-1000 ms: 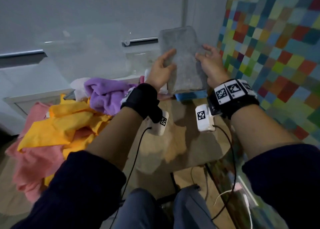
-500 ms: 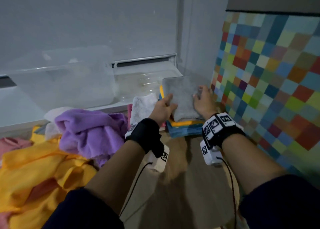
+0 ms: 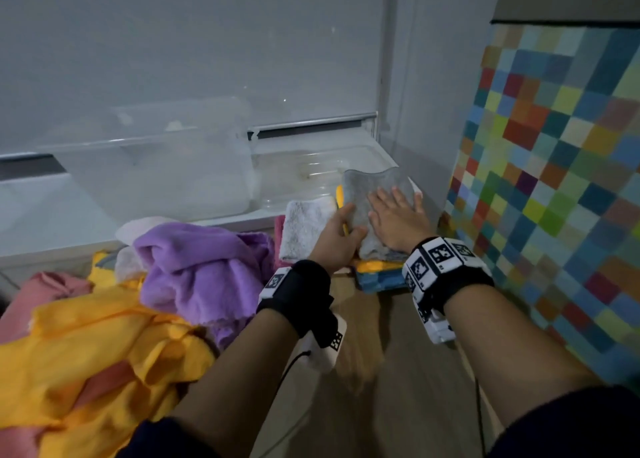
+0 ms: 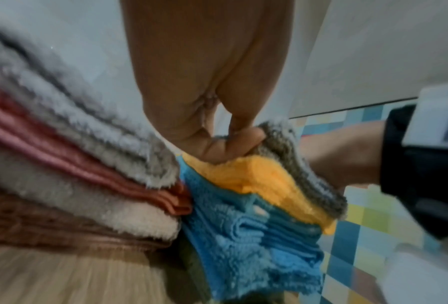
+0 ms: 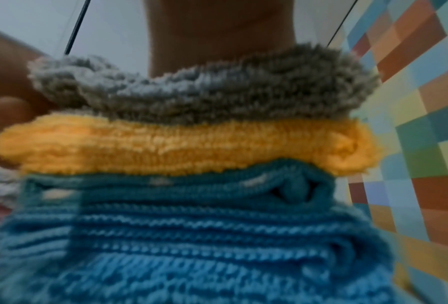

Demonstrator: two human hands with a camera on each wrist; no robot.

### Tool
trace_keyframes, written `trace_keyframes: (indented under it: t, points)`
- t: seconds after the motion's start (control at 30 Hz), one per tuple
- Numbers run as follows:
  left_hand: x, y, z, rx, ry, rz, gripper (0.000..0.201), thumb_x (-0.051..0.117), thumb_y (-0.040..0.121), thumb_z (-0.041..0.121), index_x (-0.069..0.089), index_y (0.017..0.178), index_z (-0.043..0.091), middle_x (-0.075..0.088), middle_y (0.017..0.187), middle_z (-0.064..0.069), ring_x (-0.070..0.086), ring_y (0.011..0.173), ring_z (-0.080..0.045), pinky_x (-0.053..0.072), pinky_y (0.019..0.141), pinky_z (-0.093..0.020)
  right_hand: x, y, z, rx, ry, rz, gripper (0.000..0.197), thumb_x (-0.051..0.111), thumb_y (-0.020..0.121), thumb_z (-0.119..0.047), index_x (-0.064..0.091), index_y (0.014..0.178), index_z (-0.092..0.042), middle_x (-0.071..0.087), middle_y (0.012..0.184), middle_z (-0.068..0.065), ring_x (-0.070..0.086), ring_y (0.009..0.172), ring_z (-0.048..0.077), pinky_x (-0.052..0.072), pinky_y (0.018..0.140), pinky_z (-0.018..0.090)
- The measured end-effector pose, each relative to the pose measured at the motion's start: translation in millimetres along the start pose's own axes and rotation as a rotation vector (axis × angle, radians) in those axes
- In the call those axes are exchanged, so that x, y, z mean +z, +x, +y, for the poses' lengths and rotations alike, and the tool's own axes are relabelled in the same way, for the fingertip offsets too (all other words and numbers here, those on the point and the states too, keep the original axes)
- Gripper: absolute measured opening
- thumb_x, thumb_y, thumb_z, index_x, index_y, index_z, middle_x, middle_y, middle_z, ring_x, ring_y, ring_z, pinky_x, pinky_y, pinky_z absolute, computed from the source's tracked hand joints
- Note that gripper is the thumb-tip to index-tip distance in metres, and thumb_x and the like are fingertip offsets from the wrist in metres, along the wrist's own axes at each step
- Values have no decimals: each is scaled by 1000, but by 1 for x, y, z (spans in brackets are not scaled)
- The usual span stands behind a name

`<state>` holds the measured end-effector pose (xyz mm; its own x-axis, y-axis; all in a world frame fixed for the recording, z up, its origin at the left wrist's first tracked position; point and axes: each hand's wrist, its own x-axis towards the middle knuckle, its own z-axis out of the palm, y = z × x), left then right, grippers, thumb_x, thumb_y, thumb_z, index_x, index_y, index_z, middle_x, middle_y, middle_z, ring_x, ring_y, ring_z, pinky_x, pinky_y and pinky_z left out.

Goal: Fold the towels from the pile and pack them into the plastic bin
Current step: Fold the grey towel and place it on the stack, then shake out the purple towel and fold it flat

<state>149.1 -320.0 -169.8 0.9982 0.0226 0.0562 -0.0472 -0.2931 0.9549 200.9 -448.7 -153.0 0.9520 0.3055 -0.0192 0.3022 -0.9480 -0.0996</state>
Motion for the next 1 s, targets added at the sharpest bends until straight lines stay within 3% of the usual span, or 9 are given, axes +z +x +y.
trace_keyframes:
  t: [0.07, 0.17, 0.27, 0.4, 0.5, 0.57, 0.67, 0.83, 1.0]
  points:
    - [-10, -8, 7, 23, -6, 14, 47, 54, 93, 16, 38, 137, 14, 51, 127, -6, 61, 90, -25, 57, 57, -29, 1, -1, 1, 27, -15, 17, 50, 12, 103, -34, 6, 151, -23, 0, 159, -5, -4, 147, 19, -6, 117, 51]
    - [-48, -18, 10, 171, 267, 165, 29, 55, 91, 13, 57, 120, 8, 55, 120, -11, 61, 96, -30, 52, 85, -36, -6, -8, -4, 55, -19, 80, 49, 17, 103, -31, 12, 151, -21, 7, 159, -4, 1, 146, 22, -5, 115, 55]
    - [-105, -32, 1, 185, 550, 300, 25, 55, 86, 24, 67, 104, 11, 60, 113, -15, 58, 104, -34, 45, 92, -38, -22, -25, -24, 82, -105, 273, 51, 32, 98, -16, 21, 148, -16, 16, 157, 1, 7, 145, 27, -6, 112, 60]
    - [-165, -64, -18, 2, 892, 325, 48, 46, 82, 50, 59, 119, 21, 53, 129, -8, 43, 124, -30, 31, 101, -39, -33, -53, -72, -11, -29, 547, 52, 42, 89, -5, 36, 141, -12, 32, 151, 6, 17, 143, 28, -12, 112, 55]
    - [-191, -86, -32, -42, 996, 434, 74, 42, 71, 70, 50, 129, 24, 38, 144, -6, 25, 138, -28, 14, 112, -42, -25, -70, -111, -154, 37, 565, 41, 45, 87, -6, 53, 127, -12, 49, 137, 5, 27, 138, 27, -11, 113, 51]
    - [-202, -97, -38, -108, 877, 586, 73, 51, 78, 67, 43, 134, 21, 29, 148, -13, 22, 139, -33, 13, 113, -45, -17, -80, -134, -222, 71, 494, 34, 44, 89, -12, 56, 121, -13, 54, 130, 2, 31, 134, 26, -8, 115, 49]
    - [-211, -104, -40, -206, 433, 771, 78, 59, 81, 57, 36, 135, 5, 38, 136, -25, 35, 129, -39, 27, 106, -42, -5, -95, -157, -288, 111, 407, 32, 43, 90, -14, 56, 119, -15, 55, 128, 1, 33, 132, 24, -3, 116, 47]
    - [-201, -103, -40, -182, 270, 559, 70, 62, 88, 23, 21, 140, -3, 42, 135, -26, 44, 123, -39, 34, 98, -34, 7, -117, -173, -312, 95, 269, 28, 41, 93, -18, 55, 118, -18, 53, 128, -1, 32, 131, 21, -1, 118, 46]
    - [-189, -112, -35, -31, 265, 544, 33, 53, 88, 10, 45, 116, -7, 56, 114, -27, 54, 107, -38, 39, 86, -37, 6, -131, -180, -296, 121, 206, 30, 43, 94, -21, 54, 121, -17, 54, 128, 0, 35, 127, 20, 9, 117, 42]
